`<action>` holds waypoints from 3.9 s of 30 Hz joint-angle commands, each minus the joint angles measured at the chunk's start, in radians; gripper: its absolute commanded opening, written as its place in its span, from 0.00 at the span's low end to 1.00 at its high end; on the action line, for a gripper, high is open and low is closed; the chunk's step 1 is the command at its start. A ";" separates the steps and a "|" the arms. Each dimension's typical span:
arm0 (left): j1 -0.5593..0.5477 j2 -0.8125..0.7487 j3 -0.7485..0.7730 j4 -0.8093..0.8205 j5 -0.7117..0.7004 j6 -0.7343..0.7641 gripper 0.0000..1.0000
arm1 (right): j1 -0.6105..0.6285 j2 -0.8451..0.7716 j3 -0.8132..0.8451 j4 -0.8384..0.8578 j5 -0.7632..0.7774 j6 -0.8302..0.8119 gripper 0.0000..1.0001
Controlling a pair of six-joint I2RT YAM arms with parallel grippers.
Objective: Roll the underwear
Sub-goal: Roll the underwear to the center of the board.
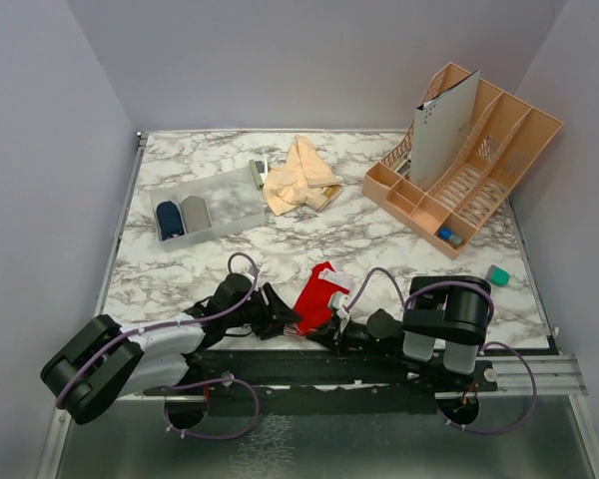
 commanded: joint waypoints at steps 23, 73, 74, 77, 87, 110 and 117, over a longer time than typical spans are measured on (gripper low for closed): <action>-0.007 -0.230 0.015 -0.471 -0.431 -0.107 0.00 | 0.001 -0.230 0.199 -0.655 -0.165 -0.610 0.76; -0.006 -0.536 0.049 -0.741 -0.527 -0.167 0.53 | 0.011 -0.063 0.384 -0.583 -0.201 -0.524 0.01; -0.007 -0.538 0.048 -0.742 -0.528 -0.151 0.57 | -0.014 -0.074 0.390 -0.600 -0.250 -0.475 0.01; -0.006 -0.546 0.059 -0.755 -0.541 -0.105 0.66 | -0.077 -0.077 0.408 -0.655 -0.389 -0.358 0.01; -0.006 -0.610 0.158 -0.791 -0.639 0.101 0.85 | -0.199 0.043 0.495 -0.728 -0.691 -0.011 0.02; -0.006 -0.749 0.014 -0.780 -0.444 0.186 0.80 | -0.376 0.225 0.686 -0.998 -0.857 0.465 0.06; -0.006 -0.690 -0.005 -0.761 -0.462 0.192 0.70 | -0.385 0.245 0.711 -1.016 -0.867 0.481 0.07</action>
